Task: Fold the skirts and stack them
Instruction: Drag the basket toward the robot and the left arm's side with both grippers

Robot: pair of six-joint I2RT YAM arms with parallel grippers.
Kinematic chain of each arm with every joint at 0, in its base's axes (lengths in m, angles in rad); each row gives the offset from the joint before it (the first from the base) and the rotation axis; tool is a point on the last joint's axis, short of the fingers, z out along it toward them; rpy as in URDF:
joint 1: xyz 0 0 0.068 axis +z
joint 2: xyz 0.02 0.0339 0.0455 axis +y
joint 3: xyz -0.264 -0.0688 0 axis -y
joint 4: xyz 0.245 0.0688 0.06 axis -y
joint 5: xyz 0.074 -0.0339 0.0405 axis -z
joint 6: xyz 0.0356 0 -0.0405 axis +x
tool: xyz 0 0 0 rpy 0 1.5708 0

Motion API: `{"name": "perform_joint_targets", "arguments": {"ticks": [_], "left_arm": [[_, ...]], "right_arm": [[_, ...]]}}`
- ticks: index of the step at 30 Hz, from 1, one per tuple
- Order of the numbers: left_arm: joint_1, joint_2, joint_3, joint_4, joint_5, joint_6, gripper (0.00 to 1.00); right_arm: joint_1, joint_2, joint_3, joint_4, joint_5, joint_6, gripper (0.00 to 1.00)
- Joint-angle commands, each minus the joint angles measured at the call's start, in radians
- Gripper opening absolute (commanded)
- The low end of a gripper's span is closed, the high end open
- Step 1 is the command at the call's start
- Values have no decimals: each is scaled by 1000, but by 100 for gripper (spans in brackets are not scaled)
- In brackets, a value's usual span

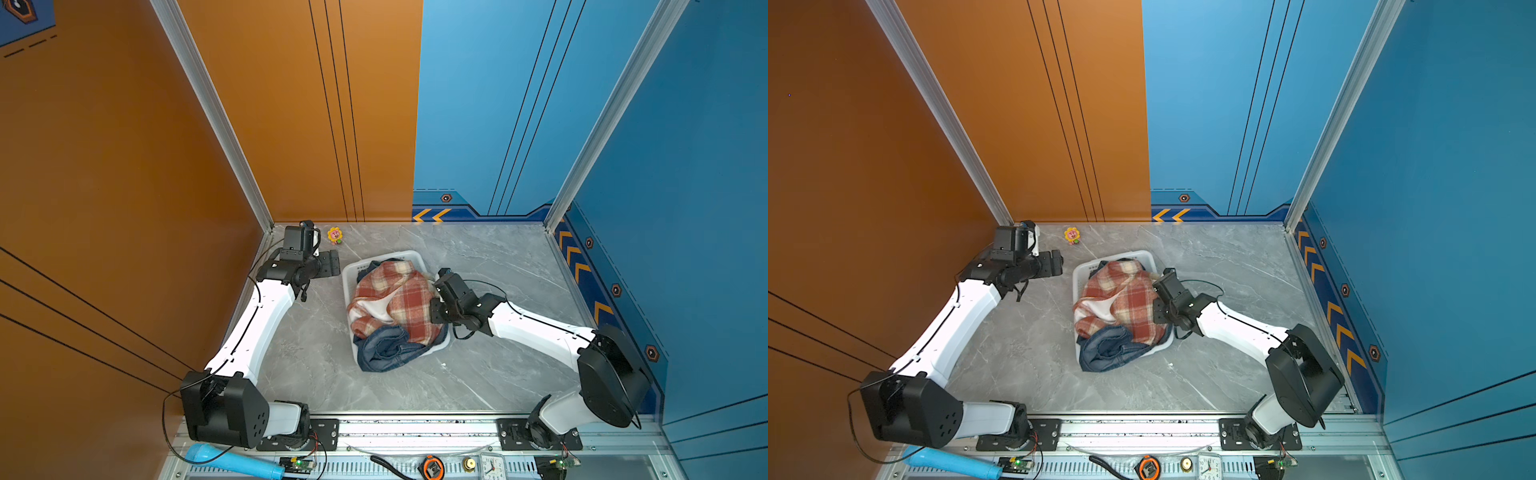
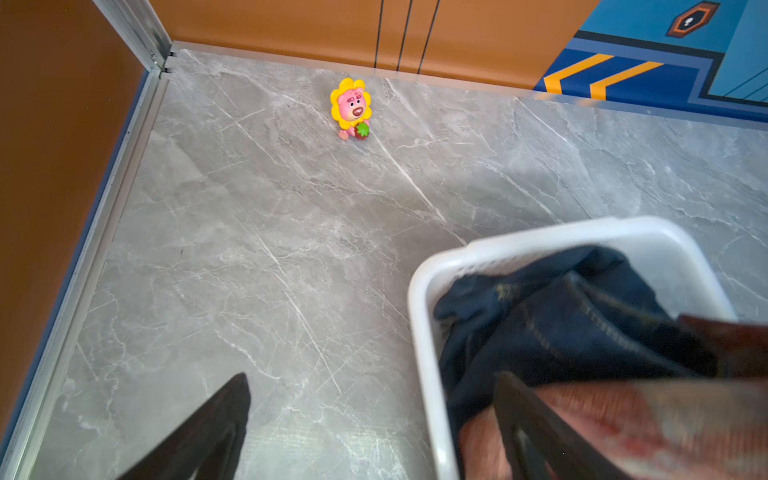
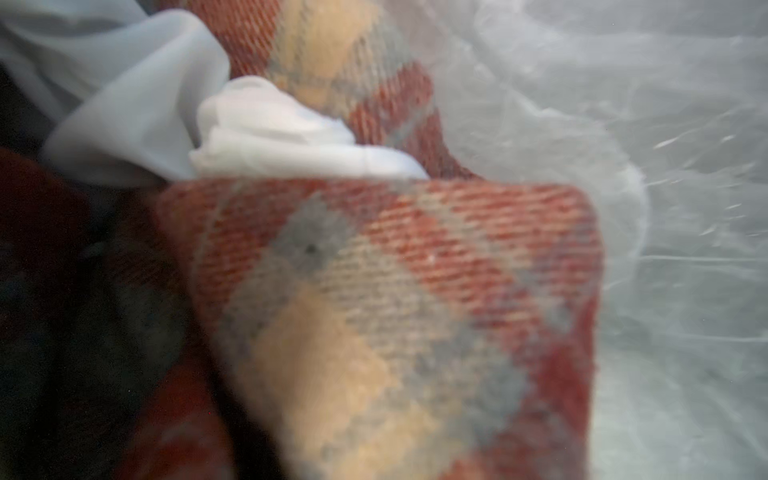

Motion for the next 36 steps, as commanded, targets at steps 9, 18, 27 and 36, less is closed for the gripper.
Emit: {"name": "perform_joint_targets", "arguments": {"ticks": [9, 18, 27, 36], "left_arm": [[44, -69, 1, -13, -69, -50, 91], [70, -83, 8, -6, -61, -78, 90], [122, -71, -2, 22, -20, -136, 87], [182, -83, -3, 25, -10, -197, 80]], "right_arm": [[203, 228, 247, -2, 120, 91, 0], [224, 409, 463, -4, 168, 138, 0], [253, 589, 684, -2, 163, 258, 3], [281, 717, 873, 62, 108, 426, 25]]}}
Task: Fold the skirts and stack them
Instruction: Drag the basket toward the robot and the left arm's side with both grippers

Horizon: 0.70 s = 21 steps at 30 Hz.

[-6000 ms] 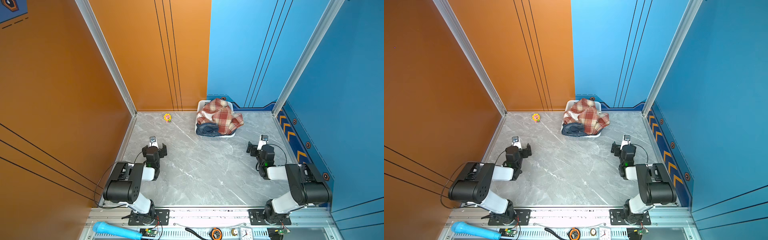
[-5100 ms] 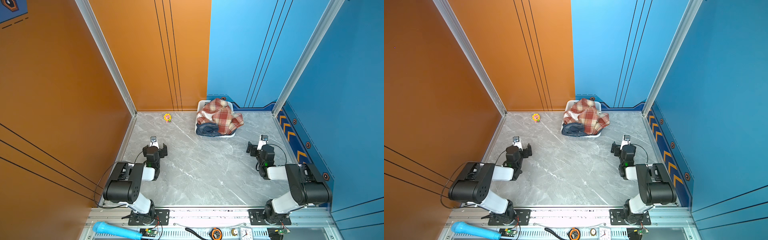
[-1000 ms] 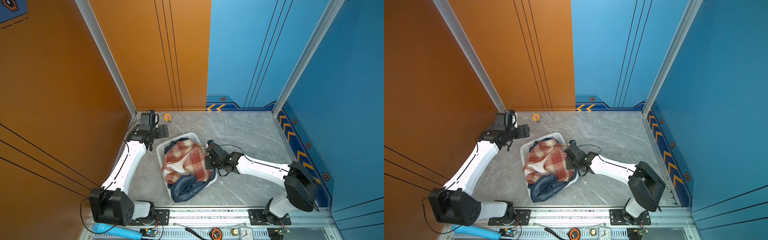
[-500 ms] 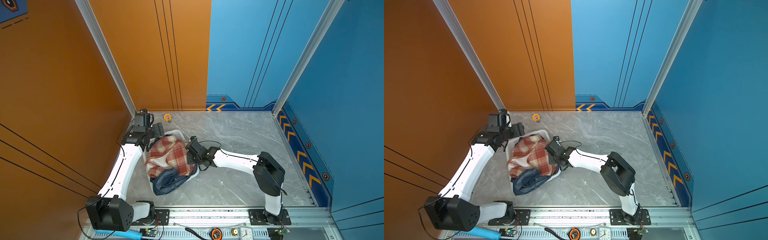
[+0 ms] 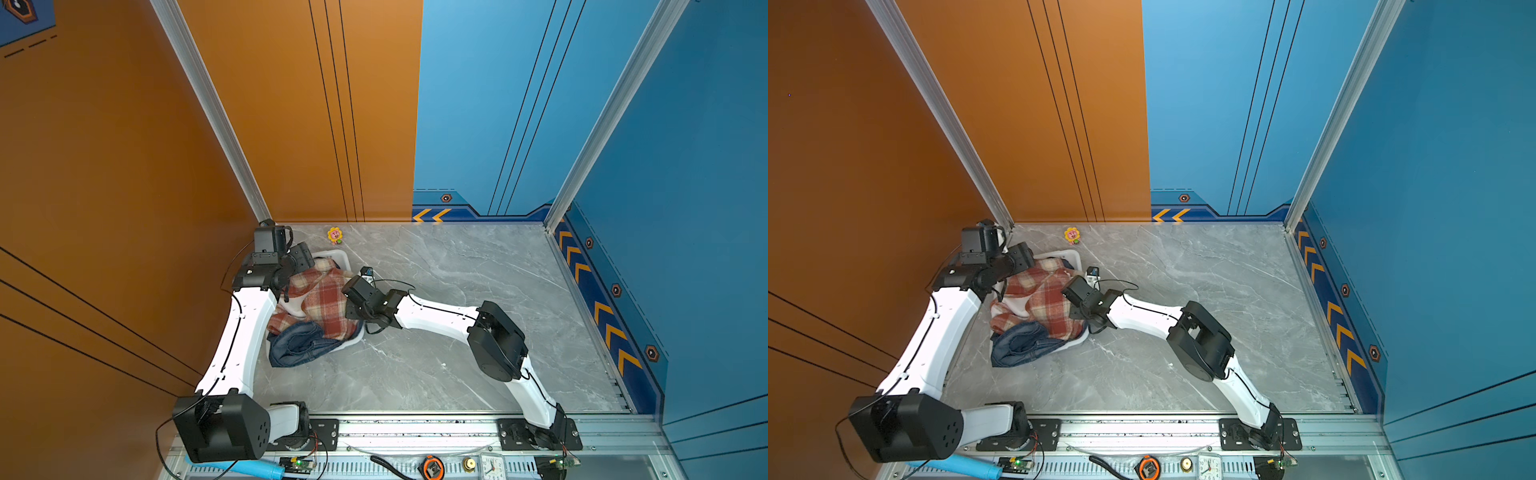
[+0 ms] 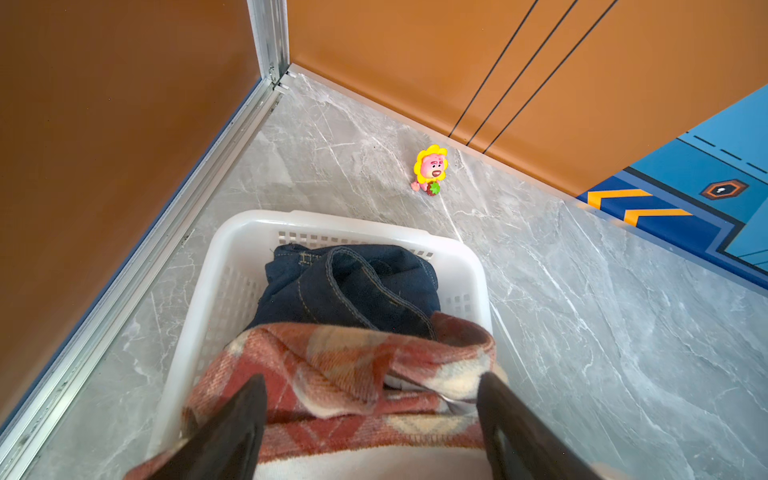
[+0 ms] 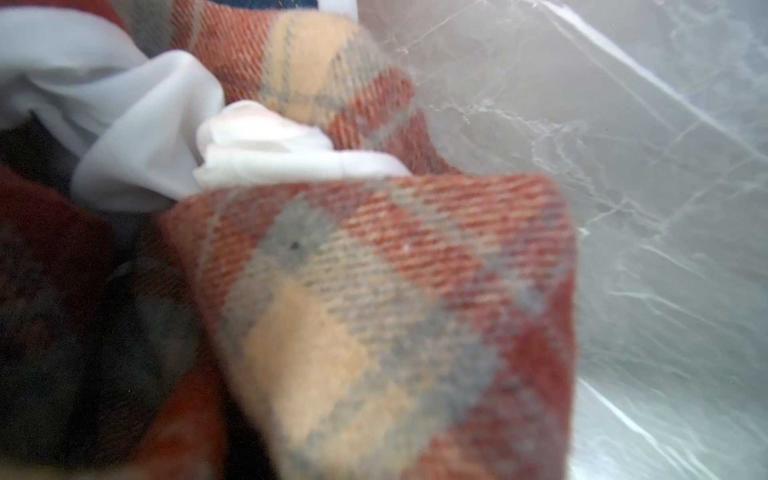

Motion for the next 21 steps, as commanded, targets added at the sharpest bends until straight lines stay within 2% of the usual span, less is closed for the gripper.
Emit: {"name": "perform_joint_targets", "arguments": {"ticks": [1, 3, 6, 11, 15, 19, 21], "left_arm": [[13, -14, -1, 14, 10, -32, 80], [13, -17, 1, 6, 8, -35, 80], [12, -30, -5, -12, 15, -38, 79], [-22, -50, -18, -59, 18, -26, 78], [-100, -61, -17, -110, -23, -4, 77], [-259, -54, -41, -142, -118, -21, 76], [-340, -38, -59, -147, -160, -46, 76]], "right_arm": [[10, 10, 51, 93, 9, 76, 33], [9, 2, 44, 142, -14, 75, 45], [-6, -26, 8, 177, -42, 44, 57], [-63, -177, -246, 381, -63, 5, 76], [-106, -305, -401, 503, -38, -42, 82], [-149, -432, -526, 536, 26, -72, 82], [-176, -499, -568, 490, 65, -104, 82]]}}
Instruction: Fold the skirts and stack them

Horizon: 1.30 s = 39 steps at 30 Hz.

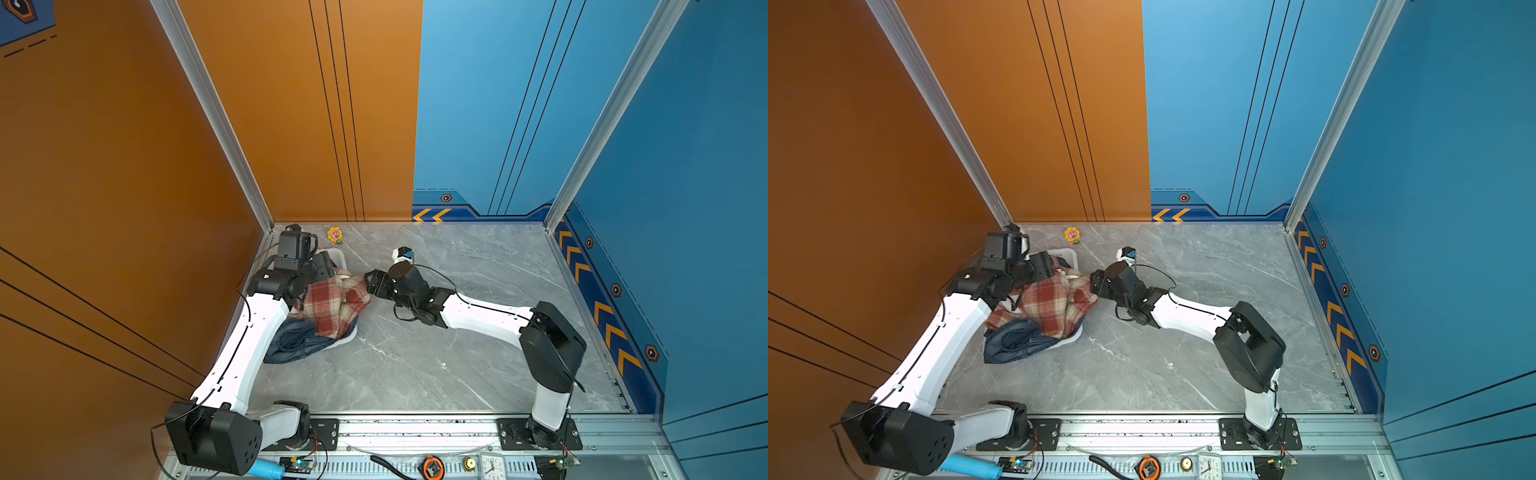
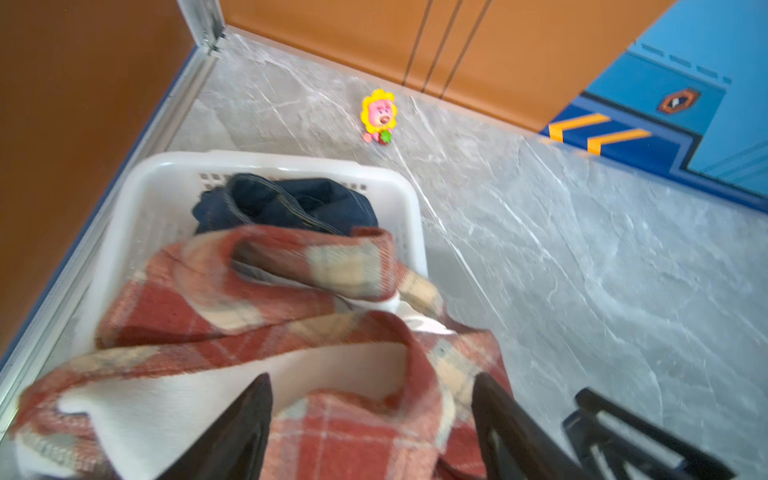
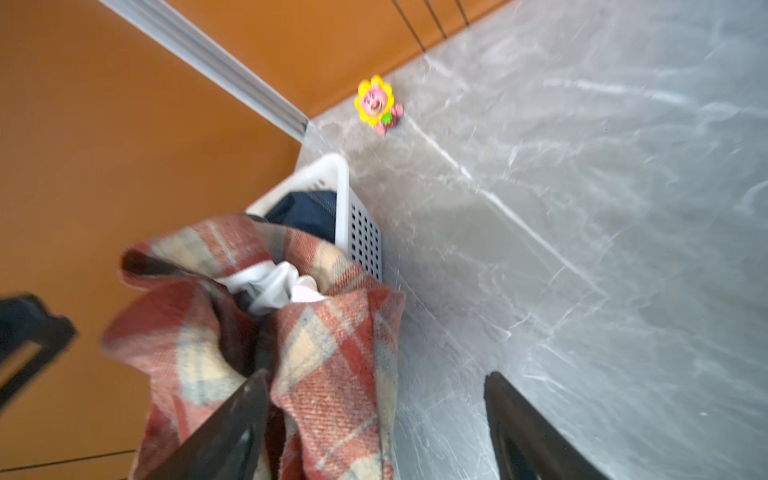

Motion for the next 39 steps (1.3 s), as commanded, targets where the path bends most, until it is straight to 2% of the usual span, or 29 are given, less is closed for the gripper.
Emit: {"name": "perform_joint_targets", "arguments": {"ticks": [1, 4, 9, 16, 18, 23, 26, 28, 31, 35, 39], "left_arm": [[-118, 20, -39, -62, -108, -30, 76], [-218, 63, -61, -67, -166, -68, 76], [-320, 164, -84, -66, -208, -123, 76], [-345, 260, -142, -61, -224, -155, 74], [-344, 278, -161, -57, -220, -137, 69], [-299, 289, -178, -72, -197, -34, 42], [-271, 281, -165, -87, -201, 54, 32], [-251, 278, -152, -90, -204, 115, 31], [-213, 275, -135, -90, -198, 176, 23], [-122, 280, -110, -90, -158, 196, 21], [-71, 296, -79, -84, -153, 234, 18]], "right_arm": [[-39, -111, -70, -2, 91, -76, 82], [-100, -195, -102, -101, 87, -113, 82], [-176, -322, -185, -172, 94, -154, 83], [-229, -414, -239, -204, 111, -180, 83], [-233, -426, -249, -203, 111, -187, 83], [-235, -434, -267, -176, 108, -199, 82], [-235, -433, -280, -149, 110, -203, 81], [-235, -426, -286, -132, 108, -204, 81], [-238, -405, -272, -130, 100, -217, 80], [-247, -373, -246, -122, 74, -240, 80], [-251, -350, -243, -87, 56, -256, 80]]}}
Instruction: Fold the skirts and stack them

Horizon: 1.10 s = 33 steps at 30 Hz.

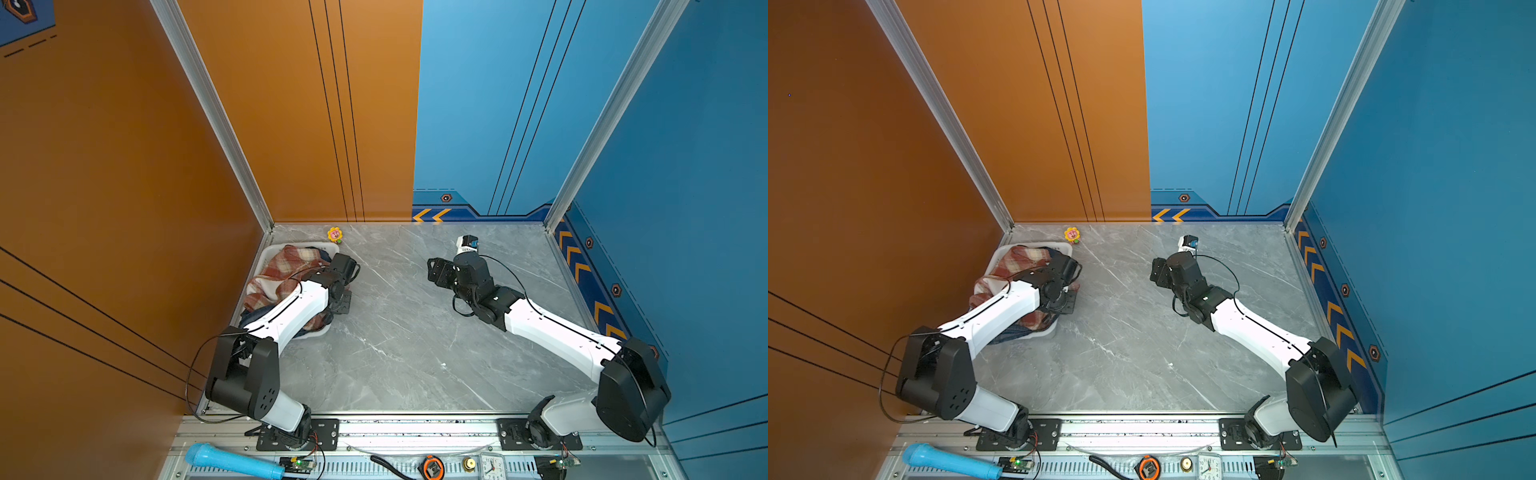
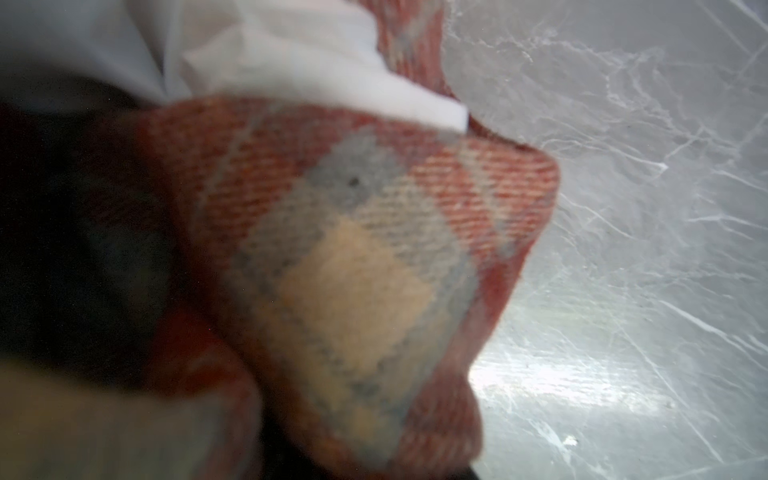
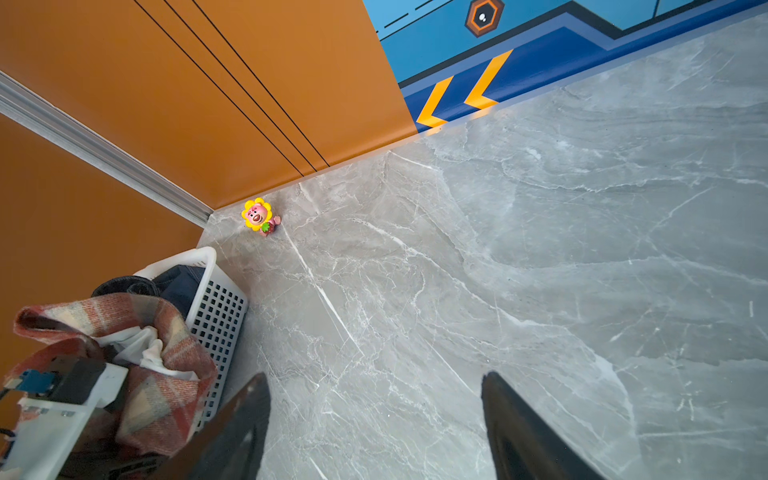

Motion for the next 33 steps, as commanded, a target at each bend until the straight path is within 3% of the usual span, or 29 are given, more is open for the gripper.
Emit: {"name": "perform_joint_targets", "arguments": {"ticks": [1, 9, 18, 33], "left_arm": [[39, 7, 51, 0, 27, 66, 17], [142, 14, 93, 43, 124, 129, 17], [190, 75, 141, 55, 125, 186, 15], [241, 302, 336, 66, 80, 249, 13]], "right_arm": [[-6, 23, 20, 45, -23, -35, 80], [-21, 52, 18, 79, -87, -110, 80], [-35, 44, -27, 163, -126, -202, 80], [-119, 52, -113, 250, -148, -174, 80]]}}
